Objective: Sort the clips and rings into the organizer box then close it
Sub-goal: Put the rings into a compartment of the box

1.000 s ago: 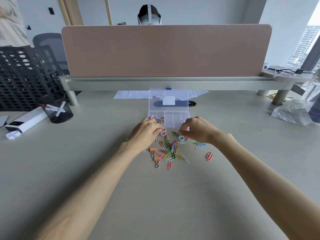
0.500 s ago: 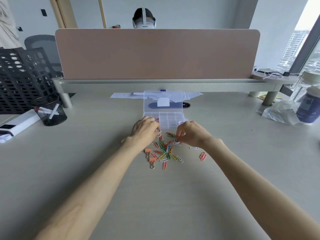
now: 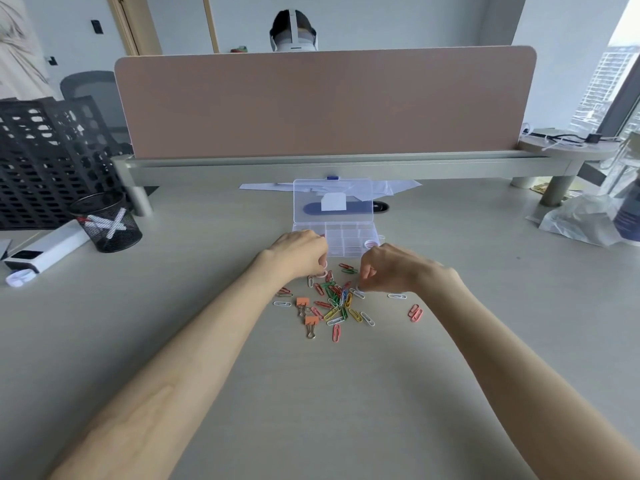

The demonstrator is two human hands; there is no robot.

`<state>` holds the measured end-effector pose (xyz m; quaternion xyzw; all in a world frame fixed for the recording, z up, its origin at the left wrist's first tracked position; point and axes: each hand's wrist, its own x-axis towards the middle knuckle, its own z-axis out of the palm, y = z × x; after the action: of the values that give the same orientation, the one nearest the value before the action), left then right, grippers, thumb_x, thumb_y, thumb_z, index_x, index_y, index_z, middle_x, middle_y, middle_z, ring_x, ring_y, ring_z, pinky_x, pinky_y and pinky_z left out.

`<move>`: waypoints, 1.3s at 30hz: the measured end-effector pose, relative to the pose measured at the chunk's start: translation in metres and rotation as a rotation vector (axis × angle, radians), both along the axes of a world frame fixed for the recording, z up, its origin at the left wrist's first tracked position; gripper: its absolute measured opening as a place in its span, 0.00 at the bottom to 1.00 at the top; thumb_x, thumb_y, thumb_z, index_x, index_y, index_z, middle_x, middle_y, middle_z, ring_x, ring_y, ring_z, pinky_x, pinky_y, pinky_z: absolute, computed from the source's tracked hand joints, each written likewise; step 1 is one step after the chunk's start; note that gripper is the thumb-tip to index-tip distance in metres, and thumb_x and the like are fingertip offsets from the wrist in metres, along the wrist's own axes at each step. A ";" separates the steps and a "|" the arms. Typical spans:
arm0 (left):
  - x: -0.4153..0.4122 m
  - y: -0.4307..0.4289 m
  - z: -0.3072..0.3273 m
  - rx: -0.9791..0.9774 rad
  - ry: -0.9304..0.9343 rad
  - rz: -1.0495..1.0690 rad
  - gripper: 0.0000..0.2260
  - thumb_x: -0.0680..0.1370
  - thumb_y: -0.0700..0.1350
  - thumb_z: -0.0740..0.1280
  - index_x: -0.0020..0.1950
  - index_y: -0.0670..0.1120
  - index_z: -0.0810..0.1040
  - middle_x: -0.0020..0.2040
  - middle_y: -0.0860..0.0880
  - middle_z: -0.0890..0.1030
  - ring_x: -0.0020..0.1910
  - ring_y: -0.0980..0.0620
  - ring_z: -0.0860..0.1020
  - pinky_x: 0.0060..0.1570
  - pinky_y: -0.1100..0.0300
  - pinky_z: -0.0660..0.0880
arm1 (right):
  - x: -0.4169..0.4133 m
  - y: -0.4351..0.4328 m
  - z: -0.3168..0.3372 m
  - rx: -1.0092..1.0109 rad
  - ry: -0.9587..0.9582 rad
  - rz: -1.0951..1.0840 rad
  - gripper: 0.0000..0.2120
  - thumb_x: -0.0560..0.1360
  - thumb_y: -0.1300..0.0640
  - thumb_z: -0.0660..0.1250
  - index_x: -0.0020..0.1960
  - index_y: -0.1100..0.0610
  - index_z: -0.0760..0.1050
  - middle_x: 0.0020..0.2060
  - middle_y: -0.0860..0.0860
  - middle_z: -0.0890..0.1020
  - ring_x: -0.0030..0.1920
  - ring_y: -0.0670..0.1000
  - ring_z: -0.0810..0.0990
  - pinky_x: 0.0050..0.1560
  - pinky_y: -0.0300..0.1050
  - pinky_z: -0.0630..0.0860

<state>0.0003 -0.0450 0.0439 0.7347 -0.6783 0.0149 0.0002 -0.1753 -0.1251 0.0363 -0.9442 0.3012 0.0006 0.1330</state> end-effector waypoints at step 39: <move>-0.008 0.007 -0.028 -0.181 0.760 0.111 0.08 0.68 0.51 0.74 0.36 0.48 0.78 0.32 0.53 0.81 0.31 0.57 0.74 0.46 0.50 0.78 | -0.009 -0.003 0.007 0.147 0.017 0.088 0.05 0.68 0.48 0.70 0.42 0.48 0.80 0.40 0.42 0.81 0.44 0.45 0.79 0.46 0.45 0.78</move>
<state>-0.0079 -0.0381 0.0156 0.7206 -0.5848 -0.1986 0.3152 -0.1838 -0.1280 0.0431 -0.9442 0.2597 0.0363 0.1991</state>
